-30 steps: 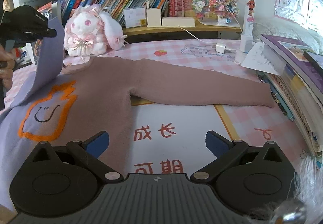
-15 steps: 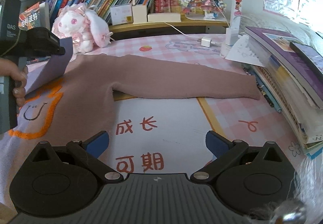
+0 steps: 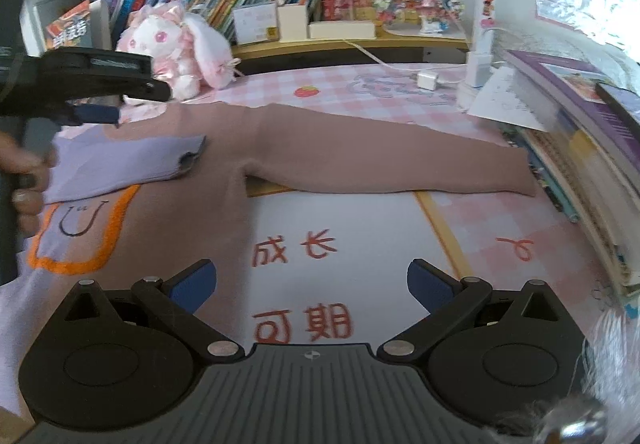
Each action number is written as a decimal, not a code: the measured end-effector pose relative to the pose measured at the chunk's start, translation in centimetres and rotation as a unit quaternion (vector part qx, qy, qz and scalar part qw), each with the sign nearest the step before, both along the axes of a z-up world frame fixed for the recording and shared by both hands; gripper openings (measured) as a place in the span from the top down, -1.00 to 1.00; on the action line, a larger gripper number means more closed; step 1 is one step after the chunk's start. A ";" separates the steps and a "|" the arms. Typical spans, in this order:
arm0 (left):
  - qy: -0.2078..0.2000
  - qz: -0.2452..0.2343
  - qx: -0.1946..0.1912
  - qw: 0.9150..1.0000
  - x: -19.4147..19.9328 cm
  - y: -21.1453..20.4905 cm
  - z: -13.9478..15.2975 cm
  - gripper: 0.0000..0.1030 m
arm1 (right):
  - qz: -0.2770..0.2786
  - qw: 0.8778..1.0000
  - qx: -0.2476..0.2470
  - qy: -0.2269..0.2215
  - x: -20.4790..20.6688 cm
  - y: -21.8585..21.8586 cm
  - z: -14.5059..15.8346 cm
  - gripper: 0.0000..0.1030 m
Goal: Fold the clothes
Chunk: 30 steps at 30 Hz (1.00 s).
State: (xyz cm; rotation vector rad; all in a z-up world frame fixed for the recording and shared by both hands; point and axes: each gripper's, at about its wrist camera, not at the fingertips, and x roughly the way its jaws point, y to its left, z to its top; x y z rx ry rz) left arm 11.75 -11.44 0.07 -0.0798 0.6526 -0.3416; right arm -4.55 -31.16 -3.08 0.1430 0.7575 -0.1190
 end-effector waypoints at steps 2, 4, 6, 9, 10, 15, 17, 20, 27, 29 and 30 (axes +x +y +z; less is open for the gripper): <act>-0.003 0.024 0.011 1.000 -0.9 2.4 0.5 -0.40 | 0.012 1.000 0.005 0.001 0.5 0.5 -0.1 -0.99; 0.000 0.056 0.031 0.998 -1.8 4.9 0.6 -0.40 | 0.023 1.000 0.009 0.003 1.0 1.1 -0.3 -0.99; 0.008 0.090 0.051 0.995 -2.7 7.7 0.8 -0.40 | 0.031 0.999 0.014 0.007 1.5 1.7 -0.4 -0.99; 0.022 0.139 0.063 0.988 -4.4 12.0 0.5 -0.40 | 0.040 0.999 0.018 0.013 2.0 2.9 -0.5 -0.99; 0.027 0.155 0.065 0.985 -5.0 13.3 0.3 -0.40 | 0.041 0.999 0.019 0.015 2.2 3.3 -0.6 -0.99; 0.057 0.201 0.070 0.975 -7.1 18.1 -1.0 -0.40 | 0.026 0.999 0.022 0.033 2.4 4.7 -0.9 -0.99; 0.067 0.208 0.072 0.973 -7.1 19.3 -1.4 -0.40 | 0.010 0.999 0.020 0.035 2.2 5.1 -0.8 -0.99; 0.076 0.202 0.078 0.973 -6.8 20.4 -1.9 -0.40 | -0.016 0.999 0.021 0.043 1.8 5.8 -0.9 -0.99; 0.092 0.182 0.071 0.976 -6.4 22.5 -2.8 -0.40 | -0.046 0.997 0.026 0.057 0.5 8.0 -1.0 -0.99; 0.097 0.174 0.064 0.978 -6.3 22.9 -3.1 -0.40 | -0.055 0.996 0.027 0.057 0.2 8.4 -0.9 -0.97; 0.100 0.169 0.062 0.979 -6.3 23.1 -3.2 -0.40 | -0.059 0.996 0.028 0.058 0.1 8.5 -0.8 -0.95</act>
